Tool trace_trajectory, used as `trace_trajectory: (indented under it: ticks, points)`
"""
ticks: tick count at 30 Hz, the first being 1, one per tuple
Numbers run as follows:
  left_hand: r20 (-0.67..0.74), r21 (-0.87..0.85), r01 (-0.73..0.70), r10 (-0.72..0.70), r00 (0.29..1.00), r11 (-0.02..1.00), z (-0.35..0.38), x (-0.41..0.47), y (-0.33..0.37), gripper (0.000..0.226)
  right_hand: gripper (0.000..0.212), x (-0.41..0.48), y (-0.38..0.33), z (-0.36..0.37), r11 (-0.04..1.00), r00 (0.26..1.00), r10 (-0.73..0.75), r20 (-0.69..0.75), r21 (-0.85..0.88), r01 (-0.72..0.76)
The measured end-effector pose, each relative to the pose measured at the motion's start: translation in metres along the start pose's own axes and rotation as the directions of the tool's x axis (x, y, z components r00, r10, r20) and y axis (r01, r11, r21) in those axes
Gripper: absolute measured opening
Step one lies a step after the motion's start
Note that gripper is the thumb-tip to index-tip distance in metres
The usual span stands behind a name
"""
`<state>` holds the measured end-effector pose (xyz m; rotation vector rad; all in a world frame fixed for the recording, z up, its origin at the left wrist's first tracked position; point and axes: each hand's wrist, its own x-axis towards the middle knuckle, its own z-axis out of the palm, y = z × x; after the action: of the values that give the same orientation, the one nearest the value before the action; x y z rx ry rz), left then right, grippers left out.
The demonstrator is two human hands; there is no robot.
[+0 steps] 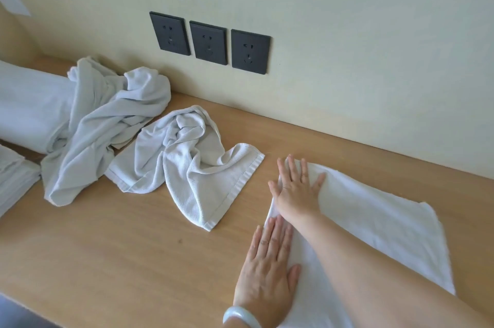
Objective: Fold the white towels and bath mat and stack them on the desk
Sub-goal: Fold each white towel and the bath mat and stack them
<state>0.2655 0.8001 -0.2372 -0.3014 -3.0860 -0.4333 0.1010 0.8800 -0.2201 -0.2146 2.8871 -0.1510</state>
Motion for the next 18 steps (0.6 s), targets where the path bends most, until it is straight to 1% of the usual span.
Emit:
trace_trajectory:
  ticks: [1,3,4,6,7,8,11,14,15,17,18]
  points:
    - [0.007,0.008,0.003,-0.004,1.0,1.0,0.001,0.001,-0.001,0.067,0.064,0.001,0.0,-0.003,1.0,1.0,-0.012,0.014,0.02,0.012]
    - [0.026,0.02,-0.003,0.002,1.0,1.0,0.004,0.0,-0.002,0.066,0.064,-0.008,0.003,-0.012,0.986,0.999,-0.035,0.007,0.164,0.034]
    - [0.021,0.016,-0.009,0.009,1.0,1.0,0.005,0.0,-0.002,0.065,0.065,-0.017,0.009,-0.016,0.973,0.998,-0.026,-0.058,0.226,0.038]
    - [-0.015,0.006,-0.003,0.003,1.0,1.0,0.004,0.002,0.0,0.064,0.075,-0.042,0.033,-0.02,0.96,0.968,0.067,-0.24,0.28,0.003]
    - [-0.024,0.01,-0.006,0.007,1.0,1.0,0.001,0.005,0.003,0.064,0.081,-0.055,0.051,-0.02,0.957,0.949,0.132,-0.287,0.287,-0.046]
    - [-0.026,0.02,-0.023,0.024,0.999,1.0,-0.001,0.009,0.006,0.065,0.086,-0.067,0.072,-0.017,0.955,0.936,0.186,-0.298,0.278,-0.101]
    - [-0.026,0.031,-0.091,0.092,0.995,0.995,-0.001,0.022,0.01,0.061,0.091,-0.093,0.147,0.0,0.948,0.919,0.286,-0.272,0.222,-0.229]
    - [-0.008,0.047,-0.112,0.113,0.994,0.993,0.004,0.025,0.006,0.06,0.075,-0.104,0.215,0.01,0.943,0.919,0.329,-0.216,0.127,-0.307]
    - [-0.001,0.058,-0.116,0.117,0.993,0.992,0.004,0.025,0.005,0.06,0.069,-0.103,0.231,0.009,0.927,0.908,0.375,-0.189,0.107,-0.361]
    - [0.012,0.077,-0.115,0.114,0.993,0.99,0.004,0.024,0.005,0.061,0.063,-0.097,0.246,-0.001,0.848,0.839,0.529,-0.129,0.118,-0.517]
    - [0.019,0.09,-0.106,0.105,0.994,0.99,0.004,0.025,0.006,0.061,0.062,-0.096,0.244,-0.008,0.817,0.806,0.576,-0.134,0.142,-0.56]
